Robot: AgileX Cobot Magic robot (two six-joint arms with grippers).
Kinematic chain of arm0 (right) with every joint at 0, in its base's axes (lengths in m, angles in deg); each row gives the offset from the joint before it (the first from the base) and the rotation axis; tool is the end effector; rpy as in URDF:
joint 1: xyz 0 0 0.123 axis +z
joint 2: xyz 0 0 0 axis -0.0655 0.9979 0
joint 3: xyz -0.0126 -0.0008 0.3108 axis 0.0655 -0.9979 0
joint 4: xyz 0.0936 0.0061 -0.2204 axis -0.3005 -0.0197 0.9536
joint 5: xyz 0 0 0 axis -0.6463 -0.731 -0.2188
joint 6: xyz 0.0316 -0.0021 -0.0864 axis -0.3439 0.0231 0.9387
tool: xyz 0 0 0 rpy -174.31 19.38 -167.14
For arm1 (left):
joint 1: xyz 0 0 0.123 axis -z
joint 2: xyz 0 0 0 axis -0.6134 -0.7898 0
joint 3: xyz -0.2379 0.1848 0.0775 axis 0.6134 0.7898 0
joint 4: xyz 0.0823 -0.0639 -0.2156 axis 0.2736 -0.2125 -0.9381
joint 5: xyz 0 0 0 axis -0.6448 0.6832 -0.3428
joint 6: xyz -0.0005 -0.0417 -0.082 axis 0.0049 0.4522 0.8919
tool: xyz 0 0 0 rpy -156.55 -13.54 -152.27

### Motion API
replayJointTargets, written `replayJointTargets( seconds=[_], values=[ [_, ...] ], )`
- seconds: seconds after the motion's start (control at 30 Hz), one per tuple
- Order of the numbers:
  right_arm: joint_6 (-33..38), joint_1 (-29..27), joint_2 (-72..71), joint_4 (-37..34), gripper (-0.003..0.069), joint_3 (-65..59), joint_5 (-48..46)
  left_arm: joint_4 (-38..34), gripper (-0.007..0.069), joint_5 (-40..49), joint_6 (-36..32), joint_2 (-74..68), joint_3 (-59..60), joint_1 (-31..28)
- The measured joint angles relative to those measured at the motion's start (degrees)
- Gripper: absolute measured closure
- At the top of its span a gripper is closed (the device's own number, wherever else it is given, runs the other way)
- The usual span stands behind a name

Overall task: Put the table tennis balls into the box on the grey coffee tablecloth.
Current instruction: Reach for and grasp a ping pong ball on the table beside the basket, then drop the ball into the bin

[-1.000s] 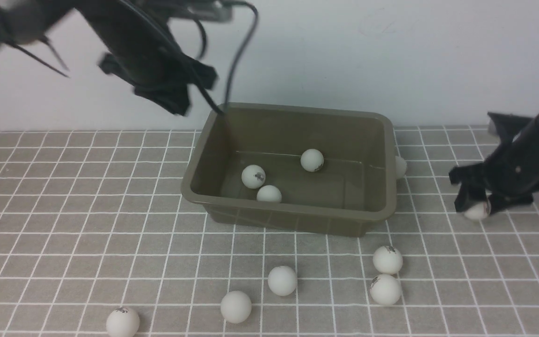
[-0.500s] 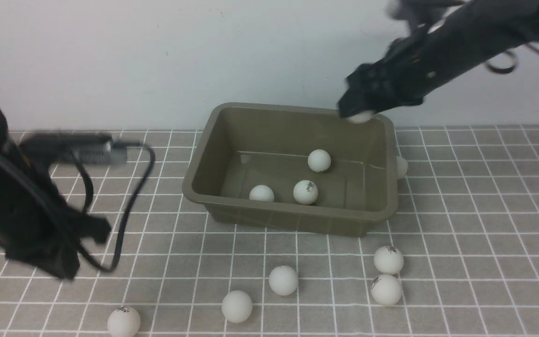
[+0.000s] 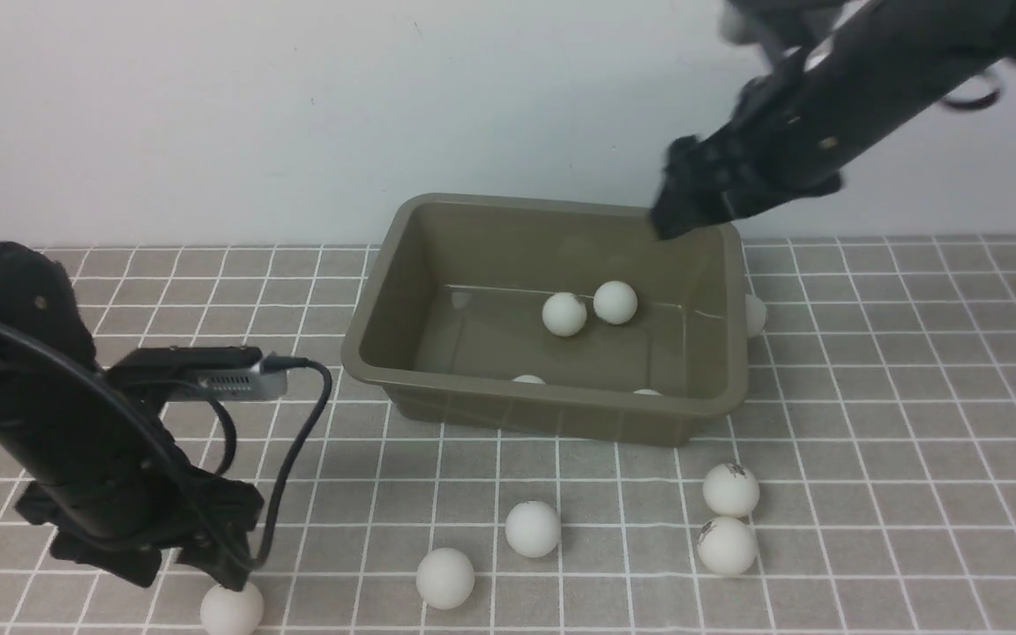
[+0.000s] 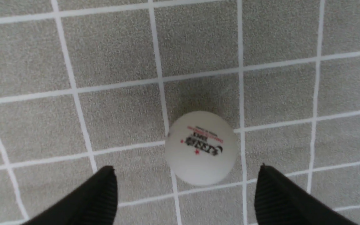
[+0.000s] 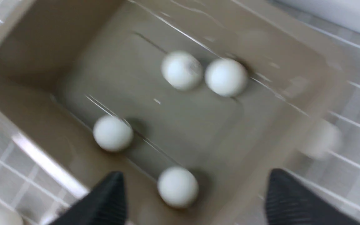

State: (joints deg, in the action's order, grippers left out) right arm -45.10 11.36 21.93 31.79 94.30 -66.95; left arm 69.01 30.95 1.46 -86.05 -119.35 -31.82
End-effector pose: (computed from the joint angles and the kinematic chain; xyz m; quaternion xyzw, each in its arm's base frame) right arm 0.3651 0.1204 0.3590 -0.1810 0.9485 0.1353 0.2219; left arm 0.2619 -0.0437 0.2153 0.0556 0.9945 -0.0881 0.0126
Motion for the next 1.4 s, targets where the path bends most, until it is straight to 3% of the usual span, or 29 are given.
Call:
replayJointTargets(
  seconds=[0.07, 0.1, 0.17, 0.2, 0.23, 0.3, 0.5, 0.63, 0.8, 0.9, 0.97, 1.03, 1.1, 1.27, 1.33, 1.4],
  values=[
    [-0.1, -3.3, -3.0, 0.8, 0.0326, 0.0, -3.6, 0.0, 0.0074, -1.4, -0.7, -2.8, 0.0, 1.4],
    [-0.1, -4.0, -3.3, 0.8, 0.0357, 0.0, -4.0, 0.0, 0.0075, -1.4, -0.8, -3.0, 0.0, 1.4],
    [-0.2, -9.4, -6.7, 0.7, 0.0545, 0.0, -7.4, 0.7, 0.0135, -2.5, -1.1, -6.2, 0.0, 3.5],
    [-0.2, -9.4, -6.7, 0.7, 0.0545, 0.0, -7.4, 0.9, 0.0142, -2.5, -1.1, -6.4, 0.0, 3.7],
    [-0.2, -12.6, -8.3, 0.4, 0.0618, -0.5, -7.6, 1.8, 0.0203, -3.0, -0.8, -7.9, 0.0, 4.3],
    [-0.2, -15.8, -11.3, 0.0, 0.0655, -3.0, -7.5, 2.7, 0.0282, -2.9, 0.3, -9.2, -0.3, 4.6],
    [-0.2, -18.6, -23.7, -3.9, 0.0670, -19.1, -7.8, 3.6, 0.0279, 0.8, 1.1, -8.6, -5.2, 4.7],
    [-0.2, -13.5, -28.4, -7.5, 0.0636, -33.6, -5.1, 2.8, 0.0279, 2.8, 1.1, -4.8, -15.4, 4.7],
    [-0.2, -4.4, -26.9, -9.0, 0.0519, -45.6, 9.9, -1.0, 0.0279, 3.2, 1.1, -5.2, -28.6, 4.7],
    [-1.0, 2.4, -21.5, -9.5, 0.0358, -49.0, 19.7, -3.0, 0.0279, 3.8, 1.0, -9.6, -39.1, 4.8],
    [-1.2, 3.8, -19.2, -9.7, 0.0314, -49.0, 22.3, -3.4, 0.0279, 4.6, 1.0, -11.6, -42.4, 4.8],
    [-2.3, 5.0, -14.2, -10.3, 0.0209, -48.6, 25.8, -4.4, 0.0272, 6.9, 1.0, -16.4, -47.2, 4.8],
    [-3.9, 5.1, -10.9, -10.5, 0.0151, -48.2, 26.8, -4.9, 0.0234, 9.0, 1.0, -20.0, -49.9, 4.8],
    [-5.3, 5.1, -5.5, -13.0, 0.0084, -47.9, 27.9, -6.1, 0.0101, 12.0, 2.2, -25.8, -54.0, 4.8],
    [-4.8, 5.1, -3.8, -14.5, 0.0082, -47.9, 28.1, -6.2, 0.0116, 13.7, 2.6, -26.4, -54.9, 4.8],
    [-3.9, 5.1, -1.8, -16.0, 0.0104, -47.7, 28.6, -6.2, 0.0228, 16.6, 2.7, -26.2, -56.4, 4.8]
  ],
)
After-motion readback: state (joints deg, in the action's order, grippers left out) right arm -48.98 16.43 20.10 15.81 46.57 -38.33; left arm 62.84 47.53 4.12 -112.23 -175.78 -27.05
